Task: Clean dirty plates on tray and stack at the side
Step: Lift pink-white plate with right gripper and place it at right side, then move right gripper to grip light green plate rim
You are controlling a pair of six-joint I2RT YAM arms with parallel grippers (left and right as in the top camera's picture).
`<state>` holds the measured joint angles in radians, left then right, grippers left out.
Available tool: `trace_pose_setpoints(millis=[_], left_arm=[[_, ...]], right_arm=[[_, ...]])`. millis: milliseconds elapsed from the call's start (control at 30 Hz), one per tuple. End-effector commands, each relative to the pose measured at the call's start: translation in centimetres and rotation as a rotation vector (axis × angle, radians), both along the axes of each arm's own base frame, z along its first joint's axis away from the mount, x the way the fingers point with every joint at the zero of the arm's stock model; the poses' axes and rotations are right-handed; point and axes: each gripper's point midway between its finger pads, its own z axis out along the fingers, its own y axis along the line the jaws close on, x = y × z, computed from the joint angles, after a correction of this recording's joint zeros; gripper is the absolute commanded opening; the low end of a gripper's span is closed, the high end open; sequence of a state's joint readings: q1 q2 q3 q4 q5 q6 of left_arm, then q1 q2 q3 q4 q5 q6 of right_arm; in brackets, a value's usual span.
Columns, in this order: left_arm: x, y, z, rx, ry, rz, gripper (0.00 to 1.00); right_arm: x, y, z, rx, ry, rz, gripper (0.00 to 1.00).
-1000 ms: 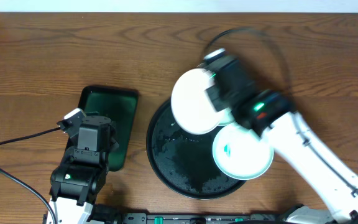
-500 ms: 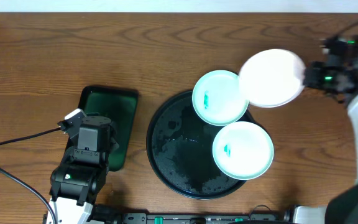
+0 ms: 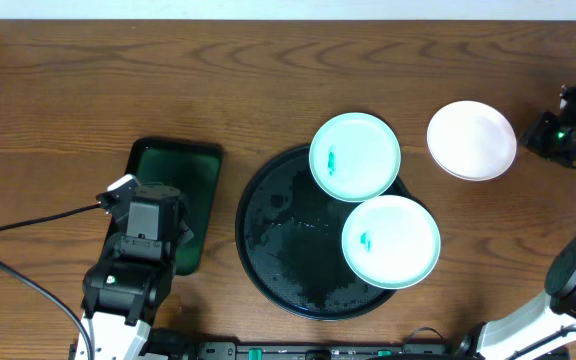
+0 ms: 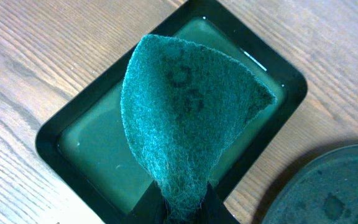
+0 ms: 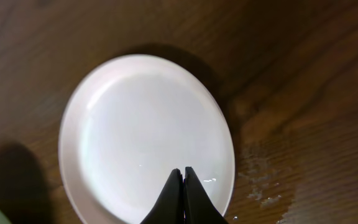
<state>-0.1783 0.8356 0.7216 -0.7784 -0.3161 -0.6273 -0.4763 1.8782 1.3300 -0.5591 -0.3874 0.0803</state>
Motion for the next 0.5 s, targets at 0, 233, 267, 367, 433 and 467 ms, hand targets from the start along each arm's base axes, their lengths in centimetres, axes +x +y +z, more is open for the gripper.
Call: trace_pose_setpoints(millis=[0,233,267,367,433,467], left_arm=[[0.4,0.1,0.2,0.010,0.002,0.001,0.08],[1.0,-0.3,-0.2,-0.007,0.008,-0.012,0.07],[1.2,-0.6,-0.2,-0.020,0.006,-0.020,0.07],[1.2,-0.9,-0.2,-0.036,0.005,-0.032,0.07],[1.2,-0.9,-0.3,-0.035,0.008,-0.032,0.07],[1.2,-0.9,-0.3,-0.035,0.009,-0.032,0.07]], right_arm=[[0.6,0.9,0.6,0.022,-0.028,0.020,0.05],[2.5,10.4,1.7,0.107,-0.067,0.255,0.31],[2.7,12.3,1.6,0.086,-0.066,0.312,0.32],[3.0,16.4,1.2,0.005,-0.056,0.412,0.32],[3.2,18.3,0.9,-0.048,-0.051,0.448,0.36],[3.2,19.3,0.9,-0.058,-0.052,0.468,0.38]])
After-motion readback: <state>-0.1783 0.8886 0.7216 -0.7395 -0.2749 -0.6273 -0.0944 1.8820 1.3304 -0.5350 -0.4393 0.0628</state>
